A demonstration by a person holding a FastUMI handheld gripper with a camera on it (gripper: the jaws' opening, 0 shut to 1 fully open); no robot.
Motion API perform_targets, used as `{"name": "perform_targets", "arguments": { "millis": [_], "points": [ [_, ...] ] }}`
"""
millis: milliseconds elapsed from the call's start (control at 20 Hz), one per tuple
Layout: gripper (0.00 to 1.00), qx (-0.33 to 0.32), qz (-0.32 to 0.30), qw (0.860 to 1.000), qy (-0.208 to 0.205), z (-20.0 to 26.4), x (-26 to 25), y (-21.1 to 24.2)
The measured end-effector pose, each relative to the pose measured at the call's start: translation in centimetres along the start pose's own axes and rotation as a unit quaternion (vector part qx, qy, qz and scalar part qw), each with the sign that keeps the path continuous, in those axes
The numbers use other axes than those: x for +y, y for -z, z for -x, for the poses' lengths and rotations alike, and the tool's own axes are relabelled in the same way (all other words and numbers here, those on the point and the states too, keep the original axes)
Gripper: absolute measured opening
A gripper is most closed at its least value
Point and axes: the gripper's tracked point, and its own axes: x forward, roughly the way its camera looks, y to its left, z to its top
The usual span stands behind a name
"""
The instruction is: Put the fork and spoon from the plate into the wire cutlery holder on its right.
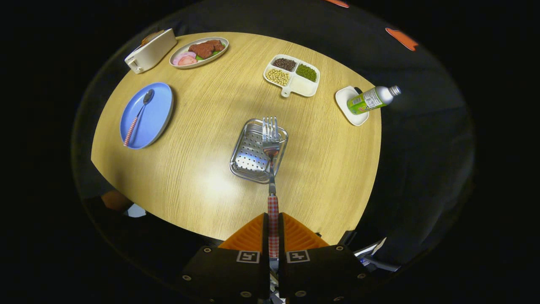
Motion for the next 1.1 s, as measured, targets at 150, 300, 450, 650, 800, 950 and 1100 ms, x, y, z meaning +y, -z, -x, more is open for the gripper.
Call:
{"name": "perform_targets", "arguments": {
  "millis": [150,300,450,650,800,950,1100],
  "points": [
    [0.08,0.034,0.045,0.998,0.002,-0.4,-0.3,0.5],
    [0.08,0.064,0.072,0.995,-0.003,-0.6,-0.4,0.8],
    [0.08,0.095,0.085,0.992,-0.002,-0.4,-0.6,0.0],
    [0.08,0.136,0.122,0.983,-0.021,-0.5,0.1,-0.9],
    [0.08,0.172,0.143,0.975,-0.012,-1.1,-0.4,-1.5],
    [0.08,0.197,0.152,0.968,-0.028,-1.4,0.0,-1.9],
    [0.12,0.204,0.165,0.964,-0.038,-1.9,0.0,-2.9]
  ]
}}
